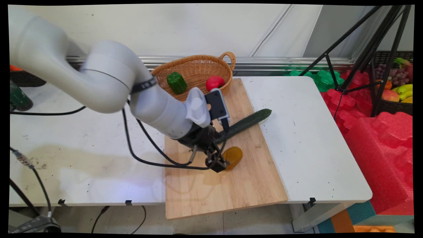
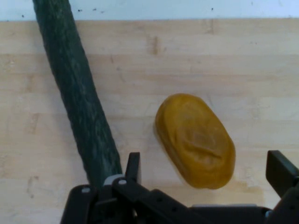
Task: Pick up the potato from the cutting board, then place the picked object in the vegetable basket
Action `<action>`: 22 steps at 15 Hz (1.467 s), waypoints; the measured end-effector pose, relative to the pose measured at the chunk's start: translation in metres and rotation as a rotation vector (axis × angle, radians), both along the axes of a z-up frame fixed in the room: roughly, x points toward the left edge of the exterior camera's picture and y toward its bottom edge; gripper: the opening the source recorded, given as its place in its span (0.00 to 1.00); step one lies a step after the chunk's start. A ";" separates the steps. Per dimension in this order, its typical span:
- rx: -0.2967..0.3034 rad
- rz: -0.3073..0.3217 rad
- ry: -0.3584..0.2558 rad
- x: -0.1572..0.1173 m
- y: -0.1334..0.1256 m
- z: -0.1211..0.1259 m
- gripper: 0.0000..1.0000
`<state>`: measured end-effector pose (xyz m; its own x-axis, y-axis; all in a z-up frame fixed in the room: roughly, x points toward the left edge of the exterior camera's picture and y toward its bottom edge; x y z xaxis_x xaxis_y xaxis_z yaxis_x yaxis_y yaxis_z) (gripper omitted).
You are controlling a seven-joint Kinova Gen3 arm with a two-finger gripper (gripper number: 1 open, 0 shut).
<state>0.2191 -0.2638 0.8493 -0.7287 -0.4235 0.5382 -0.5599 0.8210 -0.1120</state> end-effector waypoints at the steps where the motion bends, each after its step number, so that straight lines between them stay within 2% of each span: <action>1: 0.006 0.001 -0.002 -0.004 -0.003 -0.006 1.00; 14: 0.048 0.014 0.006 -0.029 -0.017 -0.052 1.00; 15: 0.047 0.015 0.008 -0.029 -0.017 -0.054 0.00; 22: 0.004 0.011 0.019 -0.025 -0.013 -0.049 0.00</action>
